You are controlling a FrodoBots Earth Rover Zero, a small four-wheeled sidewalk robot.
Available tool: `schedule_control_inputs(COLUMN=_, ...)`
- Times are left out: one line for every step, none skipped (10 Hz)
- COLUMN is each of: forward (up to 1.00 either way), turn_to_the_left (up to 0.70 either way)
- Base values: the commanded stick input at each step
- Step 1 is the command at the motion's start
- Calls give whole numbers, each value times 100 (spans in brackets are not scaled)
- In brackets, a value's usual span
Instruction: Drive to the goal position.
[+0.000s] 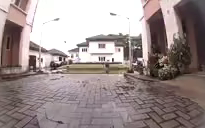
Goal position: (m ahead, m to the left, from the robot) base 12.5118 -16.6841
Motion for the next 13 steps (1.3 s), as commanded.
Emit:
schedule_control_inputs(forward=50, turn_to_the_left=0)
schedule_control_inputs(forward=50, turn_to_the_left=0)
schedule_control_inputs(forward=50, turn_to_the_left=0)
schedule_control_inputs(forward=50, turn_to_the_left=0)
schedule_control_inputs(forward=50, turn_to_the_left=0)
schedule_control_inputs(forward=50, turn_to_the_left=0)
schedule_control_inputs(forward=50, turn_to_the_left=15)
schedule_control_inputs(forward=50, turn_to_the_left=47)
schedule_control_inputs(forward=50, turn_to_the_left=8)
schedule_control_inputs(forward=50, turn_to_the_left=0)
schedule_control_inputs(forward=50, turn_to_the_left=0)
schedule_control_inputs(forward=50, turn_to_the_left=0)
schedule_control_inputs(forward=50, turn_to_the_left=0)
